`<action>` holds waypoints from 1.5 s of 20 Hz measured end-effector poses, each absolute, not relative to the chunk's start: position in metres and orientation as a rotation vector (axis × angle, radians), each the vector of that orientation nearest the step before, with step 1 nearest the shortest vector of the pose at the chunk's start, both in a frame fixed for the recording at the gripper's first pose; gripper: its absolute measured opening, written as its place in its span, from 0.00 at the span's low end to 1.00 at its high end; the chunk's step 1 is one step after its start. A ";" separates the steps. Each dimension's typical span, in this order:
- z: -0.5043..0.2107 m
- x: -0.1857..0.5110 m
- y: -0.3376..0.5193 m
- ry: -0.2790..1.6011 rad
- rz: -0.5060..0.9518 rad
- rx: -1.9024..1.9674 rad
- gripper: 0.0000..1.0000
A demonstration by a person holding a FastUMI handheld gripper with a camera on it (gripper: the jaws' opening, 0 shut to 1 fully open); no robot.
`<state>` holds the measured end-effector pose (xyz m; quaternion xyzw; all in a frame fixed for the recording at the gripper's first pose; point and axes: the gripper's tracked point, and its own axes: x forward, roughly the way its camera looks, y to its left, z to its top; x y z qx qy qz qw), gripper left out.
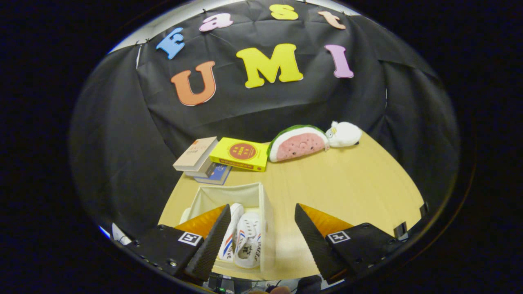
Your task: Open the storage box then place both shoes into the box .Put the left shoe in first, then the right shoe, with the right side of both shoes facing outward in a uniform manner.
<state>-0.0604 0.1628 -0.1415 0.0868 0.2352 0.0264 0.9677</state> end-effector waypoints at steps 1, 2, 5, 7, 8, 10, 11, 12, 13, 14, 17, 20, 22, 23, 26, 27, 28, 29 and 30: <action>-0.132 -0.067 0.153 0.447 0.041 0.165 0.95; -0.124 -0.073 0.144 0.425 0.026 0.156 0.95; -0.095 -0.094 0.105 0.343 -0.043 0.119 0.95; -0.075 -0.112 0.083 0.278 -0.083 0.096 0.95; -0.067 -0.118 0.076 0.251 -0.089 0.092 0.95; -0.058 -0.129 0.062 0.219 -0.090 0.082 0.95; -0.052 -0.136 0.058 0.204 -0.083 0.079 0.95; -0.046 -0.141 0.053 0.185 -0.073 0.077 0.95; -0.040 -0.147 0.048 0.167 -0.063 0.072 0.95; -0.037 -0.153 0.044 0.150 -0.053 0.065 0.95; -0.032 -0.174 0.027 0.125 -0.023 0.046 0.95; -0.036 -0.197 0.011 0.110 0.007 0.046 0.95; -0.046 -0.212 0.002 0.115 0.023 0.057 0.95; -0.050 -0.221 -0.003 0.114 0.028 0.061 0.95; -0.070 -0.246 -0.014 0.122 0.041 0.073 0.95; -0.075 -0.254 -0.017 0.126 0.046 0.075 0.95; -0.082 -0.260 -0.020 0.130 0.051 0.074 0.95; -0.085 -0.265 -0.023 0.133 0.054 0.071 0.95; -0.088 -0.269 -0.026 0.132 0.056 0.070 0.95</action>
